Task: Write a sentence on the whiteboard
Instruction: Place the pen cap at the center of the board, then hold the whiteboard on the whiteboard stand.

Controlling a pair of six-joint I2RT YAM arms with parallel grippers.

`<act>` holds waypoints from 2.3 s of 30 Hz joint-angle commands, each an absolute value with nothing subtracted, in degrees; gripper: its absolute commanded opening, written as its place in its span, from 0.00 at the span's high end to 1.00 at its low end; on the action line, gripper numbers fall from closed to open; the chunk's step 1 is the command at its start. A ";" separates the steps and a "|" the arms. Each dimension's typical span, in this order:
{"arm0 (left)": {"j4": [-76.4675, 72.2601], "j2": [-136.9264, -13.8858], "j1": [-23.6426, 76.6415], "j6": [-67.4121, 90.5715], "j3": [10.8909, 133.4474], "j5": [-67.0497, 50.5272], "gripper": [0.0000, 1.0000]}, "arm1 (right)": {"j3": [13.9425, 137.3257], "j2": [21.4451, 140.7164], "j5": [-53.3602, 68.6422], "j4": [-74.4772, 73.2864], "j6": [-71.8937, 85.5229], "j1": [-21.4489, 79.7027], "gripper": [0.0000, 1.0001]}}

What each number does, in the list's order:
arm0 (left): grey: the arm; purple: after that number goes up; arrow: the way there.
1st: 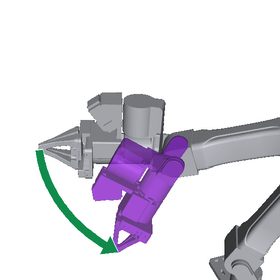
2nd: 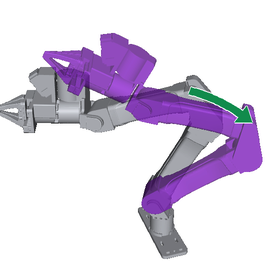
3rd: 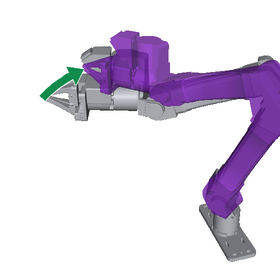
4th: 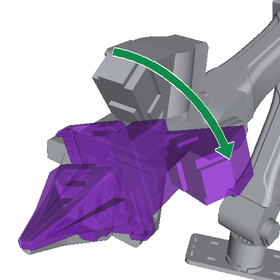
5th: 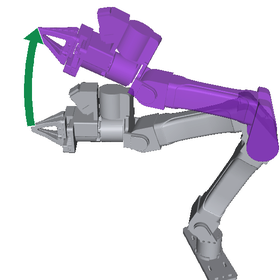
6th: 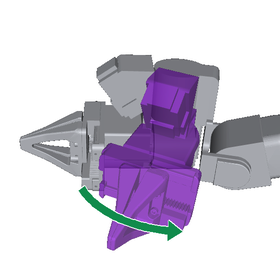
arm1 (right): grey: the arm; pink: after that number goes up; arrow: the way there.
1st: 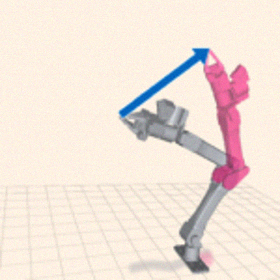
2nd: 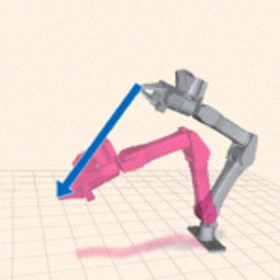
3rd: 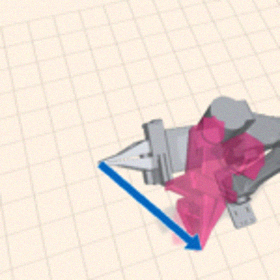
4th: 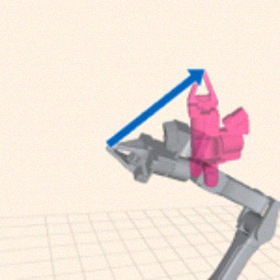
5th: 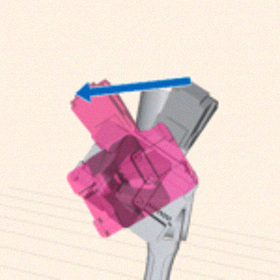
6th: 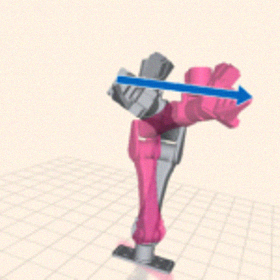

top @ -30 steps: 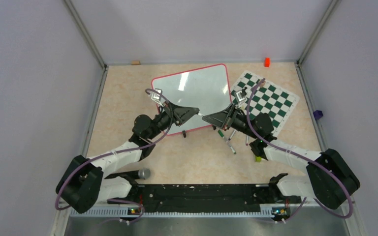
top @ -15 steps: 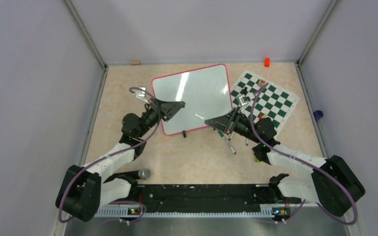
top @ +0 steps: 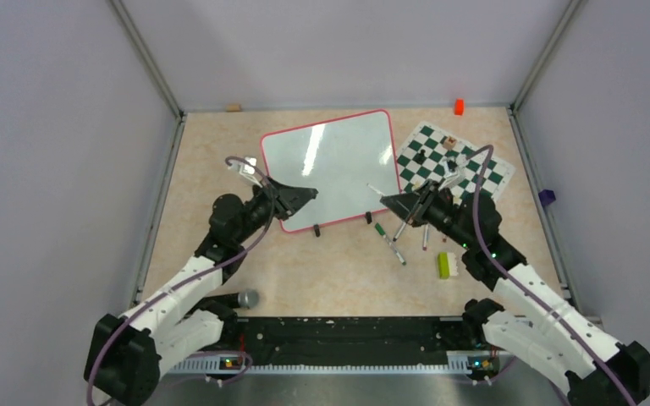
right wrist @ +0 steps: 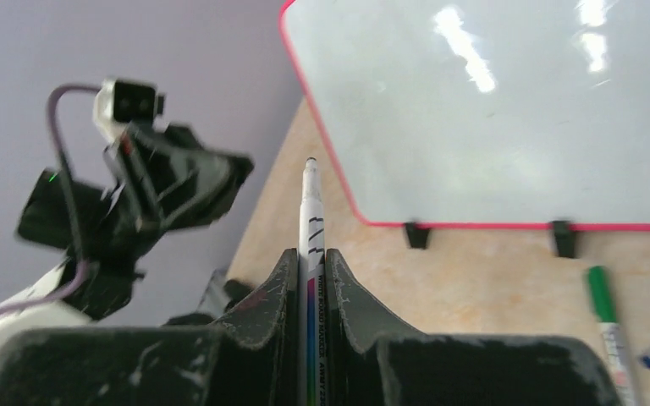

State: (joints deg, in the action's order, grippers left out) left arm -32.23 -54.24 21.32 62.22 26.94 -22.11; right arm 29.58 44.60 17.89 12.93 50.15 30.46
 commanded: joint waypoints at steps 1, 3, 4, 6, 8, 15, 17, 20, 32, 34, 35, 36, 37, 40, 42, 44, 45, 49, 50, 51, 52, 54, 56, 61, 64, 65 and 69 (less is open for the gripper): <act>-18.76 -55.72 33.17 48.67 33.09 -10.64 1.00 | 41.79 41.54 -7.49 -15.33 34.92 29.89 1.00; -17.41 -58.99 37.30 46.62 34.77 -8.37 1.00 | 44.77 41.58 -17.54 -22.20 33.06 29.89 1.00; -17.15 -60.94 39.14 45.84 35.51 -7.33 1.00 | 45.95 41.57 -21.29 -24.55 32.55 29.93 1.00; -17.01 -65.18 42.52 43.85 37.17 -5.18 1.00 | 48.19 41.67 -27.84 -29.12 32.25 29.85 1.00; -16.53 -70.33 46.24 41.62 40.41 -3.43 1.00 | 50.13 42.40 -32.59 -33.51 32.46 29.85 1.00; -14.47 -90.13 52.76 37.57 55.24 -5.80 1.00 | 54.63 43.73 -40.23 -43.61 37.12 29.85 1.00; -14.60 -94.13 54.11 36.57 58.43 -5.68 1.00 | 54.64 42.14 -40.61 -44.11 37.25 29.85 1.00; -14.13 -100.49 56.07 34.17 63.09 -4.83 1.00 | 53.46 39.36 -39.96 -44.04 37.59 29.86 1.00; -6.65 -115.87 59.17 30.27 76.42 -5.01 0.91 | 50.83 36.13 -36.53 -43.19 37.71 29.87 1.00; -6.48 -116.05 59.16 30.05 75.89 -4.06 0.87 | 50.49 36.32 -36.10 -42.89 37.62 29.93 1.00; -6.05 -116.42 59.17 29.73 76.13 -4.20 0.87 | 50.38 36.30 -35.90 -42.77 37.51 29.89 1.00; -5.32 -117.00 59.21 29.45 76.64 -4.67 0.87 | 50.20 36.22 -35.68 -42.61 37.52 29.88 1.00; -4.33 -117.64 59.18 29.10 77.46 -5.03 0.87 | 50.00 36.22 -35.50 -42.37 37.38 29.90 1.00; -2.48 -118.66 59.19 28.93 78.92 -5.46 0.86 | 49.36 36.35 -34.66 -41.76 37.22 29.87 1.00; -3.01 -117.72 59.28 28.75 77.87 -5.07 0.76 | 49.22 36.64 -33.94 -41.62 37.15 29.90 1.00; -6.26 -115.56 59.40 28.16 74.59 -4.79 0.55 | 49.35 37.18 -33.25 -41.66 36.93 29.88 1.00; -7.53 -114.51 59.39 28.13 73.32 -4.61 0.38 | 49.50 37.39 -32.92 -41.70 36.73 29.85 1.00; -8.53 -110.60 59.36 27.52 71.45 -4.89 0.14 | 50.67 37.71 -32.52 -43.71 36.69 29.84 1.00; -8.77 -109.55 59.39 27.47 70.78 -4.91 0.12 | 50.97 37.73 -32.50 -44.33 36.68 29.88 1.00; -9.24 -108.20 59.38 27.58 69.96 -4.92 0.12 | 51.32 37.70 -32.47 -45.03 36.71 29.90 1.00; -9.70 -106.70 59.33 27.78 69.03 -5.01 0.12 | 51.66 37.85 -32.28 -45.70 36.73 29.84 1.00; -10.39 -103.49 59.38 27.95 67.32 -4.92 0.12 | 52.33 38.24 -31.45 -47.26 37.01 29.88 1.00; -10.09 -99.95 59.41 27.78 65.65 -4.44 0.12 | 53.02 39.17 -30.02 -48.93 37.57 29.91 1.00; -5.39 -89.97 59.08 26.49 62.13 0.25 0.12 | 54.96 44.38 -24.61 -53.09 39.86 29.90 1.00; -3.07 -83.47 58.90 25.15 59.16 5.59 0.13 | 56.45 48.91 -20.70 -55.56 40.88 29.88 1.00; -2.62 -81.39 58.86 24.46 57.89 6.75 0.14 | 56.51 50.87 -19.03 -56.10 40.56 29.85 1.00; -0.51 -72.60 58.61 22.92 52.53 12.19 0.14 | 57.74 58.47 -16.92 -59.11 40.21 29.91 1.00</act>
